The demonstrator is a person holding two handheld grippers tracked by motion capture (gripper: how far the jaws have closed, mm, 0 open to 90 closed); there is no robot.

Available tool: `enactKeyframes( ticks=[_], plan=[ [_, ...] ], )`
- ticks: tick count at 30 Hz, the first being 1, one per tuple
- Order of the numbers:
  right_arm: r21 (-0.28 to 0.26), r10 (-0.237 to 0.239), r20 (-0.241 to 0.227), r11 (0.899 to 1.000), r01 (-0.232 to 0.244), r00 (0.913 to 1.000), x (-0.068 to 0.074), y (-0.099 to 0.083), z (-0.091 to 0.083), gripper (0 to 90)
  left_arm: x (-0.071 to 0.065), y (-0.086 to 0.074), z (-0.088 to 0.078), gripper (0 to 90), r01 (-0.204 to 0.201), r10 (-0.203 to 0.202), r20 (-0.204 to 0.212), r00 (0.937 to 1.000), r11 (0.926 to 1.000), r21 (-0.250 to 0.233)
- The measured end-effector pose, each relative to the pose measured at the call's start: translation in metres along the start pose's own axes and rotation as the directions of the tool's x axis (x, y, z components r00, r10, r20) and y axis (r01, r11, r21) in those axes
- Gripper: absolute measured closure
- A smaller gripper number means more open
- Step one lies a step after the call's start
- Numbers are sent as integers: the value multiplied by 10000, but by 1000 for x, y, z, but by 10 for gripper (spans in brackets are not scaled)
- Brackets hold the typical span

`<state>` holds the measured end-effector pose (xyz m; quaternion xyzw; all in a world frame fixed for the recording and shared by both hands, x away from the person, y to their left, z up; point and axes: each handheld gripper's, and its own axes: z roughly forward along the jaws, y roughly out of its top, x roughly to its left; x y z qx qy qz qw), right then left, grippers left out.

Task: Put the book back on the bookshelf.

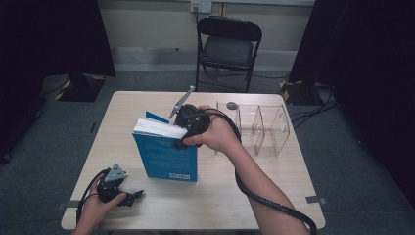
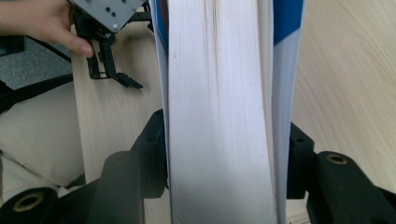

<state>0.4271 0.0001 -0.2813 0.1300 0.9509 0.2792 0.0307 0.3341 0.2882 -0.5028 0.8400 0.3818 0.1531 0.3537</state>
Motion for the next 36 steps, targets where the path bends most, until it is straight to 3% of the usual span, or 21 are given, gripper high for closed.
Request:
enactKeyframes(
  ticks=[2,14,17,25,31,36],
  plan=[
    [-64,146,-51,9999,-146,9999,-1,-1,1,475,0,0,0,0,2,-2,1,10000,10000,0],
    [706,288,-245,9971,-270,9993,0,-2,9,520,0,0,0,0,-16,16,-1,10000,10000,21],
    [1045,90,-235,9945,-65,9997,0,-4,18,534,0,0,0,0,2,-2,2,10000,10000,9],
    [1044,240,-328,9943,-205,9992,0,-7,23,547,0,0,0,0,-7,7,12,10000,10000,20],
    [1126,626,-19,9917,-620,9980,1,-6,24,539,0,0,0,0,-17,17,11,10000,10000,20],
    [1088,317,18,9936,-318,9995,1,-6,24,545,0,0,0,0,-8,8,-1,10000,10000,9]
  ],
)
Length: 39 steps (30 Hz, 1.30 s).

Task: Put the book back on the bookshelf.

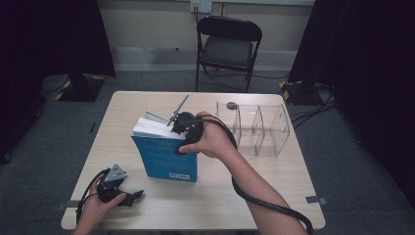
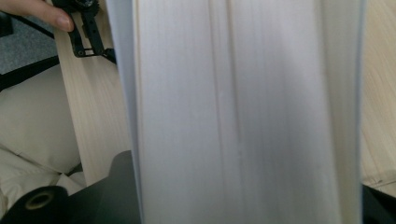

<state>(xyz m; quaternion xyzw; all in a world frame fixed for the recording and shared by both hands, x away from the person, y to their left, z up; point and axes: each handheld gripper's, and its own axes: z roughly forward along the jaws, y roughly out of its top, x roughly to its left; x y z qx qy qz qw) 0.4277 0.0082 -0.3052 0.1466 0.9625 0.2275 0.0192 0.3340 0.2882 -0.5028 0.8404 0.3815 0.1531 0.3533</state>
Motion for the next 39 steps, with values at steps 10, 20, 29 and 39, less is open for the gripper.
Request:
enactKeyframes(
  ticks=[10,20,29,39],
  plan=[
    [56,277,84,9996,-277,9996,5,0,-1,607,0,0,0,0,12,-12,0,10000,10000,-4],
    [-22,822,302,9966,-822,9962,9,0,-1,616,0,0,0,0,14,-14,-1,10000,10000,6],
    [47,882,386,9961,-885,9953,8,-2,-6,617,0,0,0,0,-16,16,-3,10000,10000,4],
    [-297,1286,487,9914,-1272,9905,6,-12,-23,617,0,0,0,0,25,-25,-1,10000,10000,-10]
  ],
)
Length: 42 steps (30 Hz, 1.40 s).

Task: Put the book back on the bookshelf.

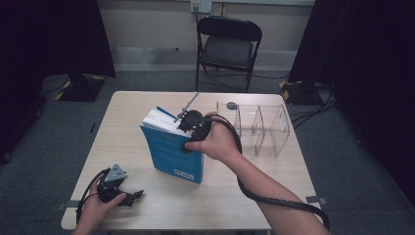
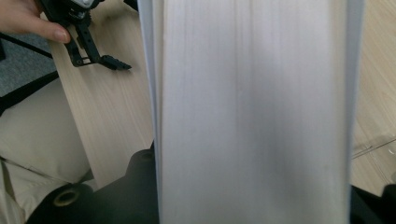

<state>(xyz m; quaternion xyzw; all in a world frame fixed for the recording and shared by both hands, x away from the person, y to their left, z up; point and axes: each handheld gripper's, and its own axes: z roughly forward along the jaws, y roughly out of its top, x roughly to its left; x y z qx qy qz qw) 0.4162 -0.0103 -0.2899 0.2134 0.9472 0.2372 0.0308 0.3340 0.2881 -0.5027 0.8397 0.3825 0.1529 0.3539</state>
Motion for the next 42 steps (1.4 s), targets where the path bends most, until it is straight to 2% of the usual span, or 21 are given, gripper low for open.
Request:
enactKeyframes(
  ticks=[2,11,18,29,42],
  plan=[
    [-38,-94,66,9999,95,9999,0,-1,-3,617,0,0,0,0,6,-6,0,10000,10000,3],
    [-105,252,116,9996,-251,9996,-3,-12,-15,617,0,0,0,0,-10,10,-1,10000,10000,9],
    [93,363,327,9993,-367,9988,-4,-21,-24,617,0,0,0,0,-3,3,7,10000,10000,4],
    [-14,847,500,9964,-847,9952,-10,-41,-42,617,0,0,0,0,-7,7,-2,10000,10000,15],
    [-93,1430,610,9897,-1427,9878,-16,-65,-54,617,0,0,0,0,-12,12,2,10000,10000,10]
  ],
)
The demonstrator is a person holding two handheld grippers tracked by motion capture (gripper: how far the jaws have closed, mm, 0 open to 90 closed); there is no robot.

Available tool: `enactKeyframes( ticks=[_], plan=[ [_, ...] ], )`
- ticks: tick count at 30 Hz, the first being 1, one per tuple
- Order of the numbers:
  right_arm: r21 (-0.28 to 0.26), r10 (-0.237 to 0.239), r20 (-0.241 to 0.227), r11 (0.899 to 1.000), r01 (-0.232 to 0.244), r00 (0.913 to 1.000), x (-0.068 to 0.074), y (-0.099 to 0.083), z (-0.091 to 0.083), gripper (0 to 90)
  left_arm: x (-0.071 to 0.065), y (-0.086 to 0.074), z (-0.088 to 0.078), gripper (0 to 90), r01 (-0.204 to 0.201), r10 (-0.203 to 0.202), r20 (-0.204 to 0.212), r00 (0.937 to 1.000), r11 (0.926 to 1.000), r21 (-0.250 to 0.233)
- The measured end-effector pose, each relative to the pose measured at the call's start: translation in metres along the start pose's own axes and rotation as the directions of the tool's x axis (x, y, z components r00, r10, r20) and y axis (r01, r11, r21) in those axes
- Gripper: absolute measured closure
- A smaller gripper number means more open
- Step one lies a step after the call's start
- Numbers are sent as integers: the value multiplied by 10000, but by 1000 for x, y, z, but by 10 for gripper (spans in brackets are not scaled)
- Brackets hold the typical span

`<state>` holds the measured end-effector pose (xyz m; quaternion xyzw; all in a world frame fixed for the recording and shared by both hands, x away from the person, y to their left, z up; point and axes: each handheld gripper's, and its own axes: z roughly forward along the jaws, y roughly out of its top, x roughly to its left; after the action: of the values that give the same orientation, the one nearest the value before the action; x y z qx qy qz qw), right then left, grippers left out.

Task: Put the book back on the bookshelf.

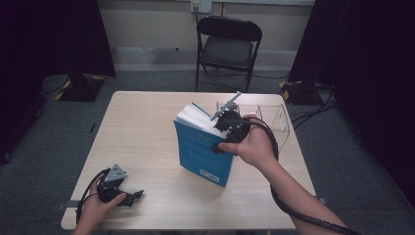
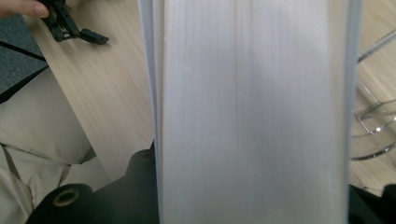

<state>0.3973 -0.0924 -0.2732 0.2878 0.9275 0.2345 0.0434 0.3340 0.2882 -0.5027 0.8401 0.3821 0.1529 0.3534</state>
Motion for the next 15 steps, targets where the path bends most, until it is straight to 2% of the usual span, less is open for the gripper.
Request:
enactKeyframes(
  ticks=[12,15],
  plan=[
    [132,421,306,9990,-425,9986,-9,-19,-16,617,0,0,0,0,3,-3,12,10000,10000,7],
    [227,360,339,9991,-368,9988,-11,-23,-16,617,0,0,0,0,4,-4,9,10000,10000,7]
  ],
)
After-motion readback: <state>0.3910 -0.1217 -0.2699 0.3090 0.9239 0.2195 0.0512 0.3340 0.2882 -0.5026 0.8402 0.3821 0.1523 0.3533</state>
